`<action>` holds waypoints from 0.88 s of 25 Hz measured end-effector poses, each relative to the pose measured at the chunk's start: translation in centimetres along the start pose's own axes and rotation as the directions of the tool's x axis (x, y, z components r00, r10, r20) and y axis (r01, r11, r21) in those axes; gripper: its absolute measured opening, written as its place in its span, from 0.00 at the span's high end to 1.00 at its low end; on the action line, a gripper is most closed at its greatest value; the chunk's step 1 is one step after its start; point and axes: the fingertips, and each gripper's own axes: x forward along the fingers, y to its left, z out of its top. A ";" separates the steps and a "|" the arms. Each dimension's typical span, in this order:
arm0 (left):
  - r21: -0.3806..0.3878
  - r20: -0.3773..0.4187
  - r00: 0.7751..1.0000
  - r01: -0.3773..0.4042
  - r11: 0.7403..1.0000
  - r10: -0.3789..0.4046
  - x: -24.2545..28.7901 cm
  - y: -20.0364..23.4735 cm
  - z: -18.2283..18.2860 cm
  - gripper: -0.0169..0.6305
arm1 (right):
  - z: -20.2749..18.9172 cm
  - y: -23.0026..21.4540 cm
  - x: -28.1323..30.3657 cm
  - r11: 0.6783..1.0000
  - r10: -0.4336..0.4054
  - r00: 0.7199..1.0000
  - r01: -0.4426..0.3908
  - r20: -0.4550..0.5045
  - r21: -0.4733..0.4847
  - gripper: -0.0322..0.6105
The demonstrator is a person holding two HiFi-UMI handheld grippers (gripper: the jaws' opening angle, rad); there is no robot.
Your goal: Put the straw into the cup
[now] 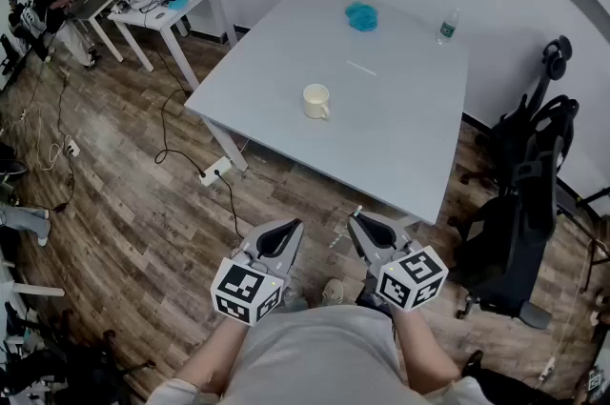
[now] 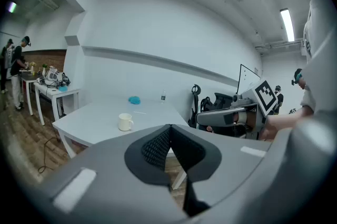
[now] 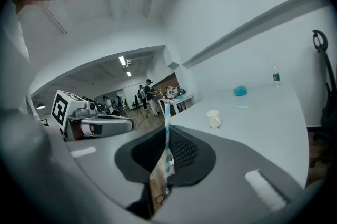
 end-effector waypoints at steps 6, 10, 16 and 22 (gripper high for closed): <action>-0.002 0.005 1.000 -0.004 1.000 0.005 -0.9 0.1 -0.2 0.95 | -0.4 0.8 0.1 1.000 0.005 1.000 -0.005 -0.008 -0.007 0.91; -0.006 0.009 1.000 -0.004 1.000 0.004 -1.2 0.5 -0.3 0.95 | -0.5 1.1 0.3 1.000 0.000 1.000 0.000 -0.007 -0.009 0.91; -0.014 0.015 1.000 0.003 1.000 -0.003 -1.8 1.5 -0.4 0.95 | -0.3 1.9 1.0 1.000 -0.001 1.000 0.001 0.011 0.009 0.90; -0.009 0.015 1.000 0.025 1.000 -0.025 -2.5 2.6 -0.3 0.95 | -0.5 2.9 2.0 0.999 -0.019 1.000 0.019 0.017 0.026 0.90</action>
